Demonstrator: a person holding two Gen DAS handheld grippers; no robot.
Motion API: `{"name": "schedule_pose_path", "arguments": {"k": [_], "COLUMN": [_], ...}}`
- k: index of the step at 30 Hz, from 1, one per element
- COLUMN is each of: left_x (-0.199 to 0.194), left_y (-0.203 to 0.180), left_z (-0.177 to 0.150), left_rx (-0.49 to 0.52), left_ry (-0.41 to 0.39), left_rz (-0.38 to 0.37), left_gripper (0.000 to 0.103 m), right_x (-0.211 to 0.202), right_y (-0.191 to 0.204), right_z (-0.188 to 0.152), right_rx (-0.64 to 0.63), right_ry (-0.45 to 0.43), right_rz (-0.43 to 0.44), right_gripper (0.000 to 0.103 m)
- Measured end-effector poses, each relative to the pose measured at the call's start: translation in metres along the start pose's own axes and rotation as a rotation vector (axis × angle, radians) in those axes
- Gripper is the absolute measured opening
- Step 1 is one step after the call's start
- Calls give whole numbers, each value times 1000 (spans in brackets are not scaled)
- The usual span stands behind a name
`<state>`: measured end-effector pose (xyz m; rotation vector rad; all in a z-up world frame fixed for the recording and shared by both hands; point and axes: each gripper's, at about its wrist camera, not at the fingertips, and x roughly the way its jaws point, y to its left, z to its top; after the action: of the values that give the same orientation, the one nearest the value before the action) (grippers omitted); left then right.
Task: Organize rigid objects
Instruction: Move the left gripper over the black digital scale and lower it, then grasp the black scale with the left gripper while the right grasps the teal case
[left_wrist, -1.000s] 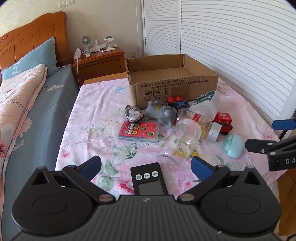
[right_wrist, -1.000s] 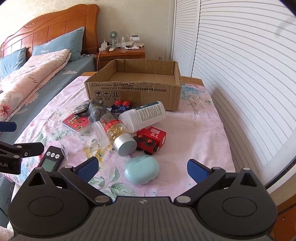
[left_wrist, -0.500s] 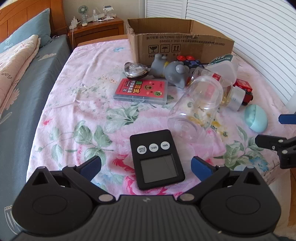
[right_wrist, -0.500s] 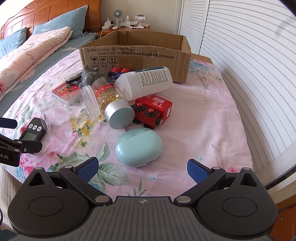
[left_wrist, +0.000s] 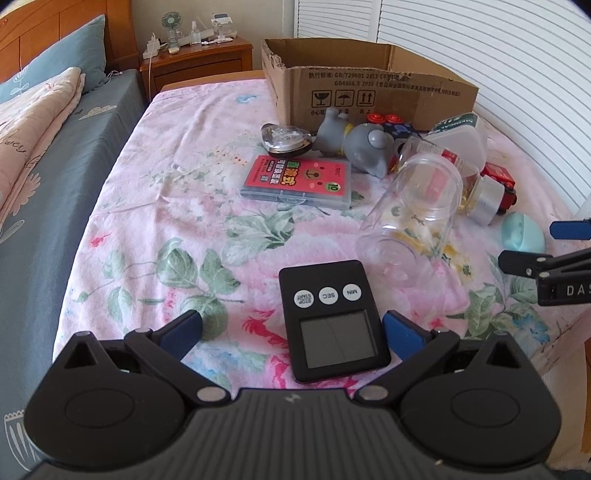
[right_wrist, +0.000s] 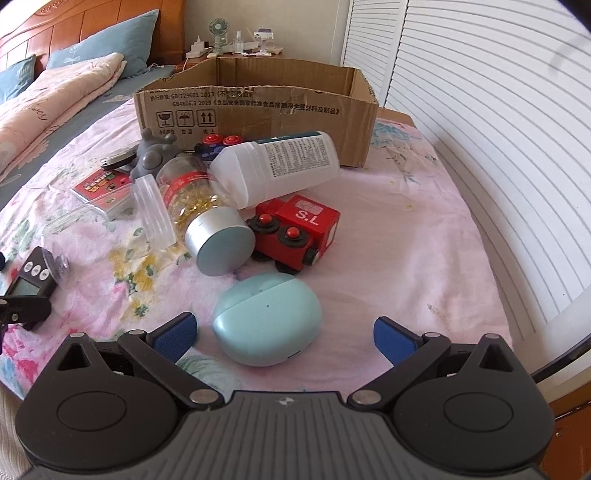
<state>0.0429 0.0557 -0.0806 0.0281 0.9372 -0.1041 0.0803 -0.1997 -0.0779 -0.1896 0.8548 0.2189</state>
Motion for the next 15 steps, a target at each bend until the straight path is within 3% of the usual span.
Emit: {"name": "schedule_pose_path", "arguments": {"k": [8,15], "left_x": [0,-3], "left_y": [5,3], "left_z": [-1,-7], "left_rx": [21,44], "left_ry": [2,-34], "left_rz": [-15,-18], "left_gripper": [103,101], "right_x": [-15,-17], "right_y": [-37,-39], "right_z": [-22,-28], "right_rx": [85,110], "right_ry": [-4,-26], "right_rz": [-25,-37], "right_gripper": [103,103]}}
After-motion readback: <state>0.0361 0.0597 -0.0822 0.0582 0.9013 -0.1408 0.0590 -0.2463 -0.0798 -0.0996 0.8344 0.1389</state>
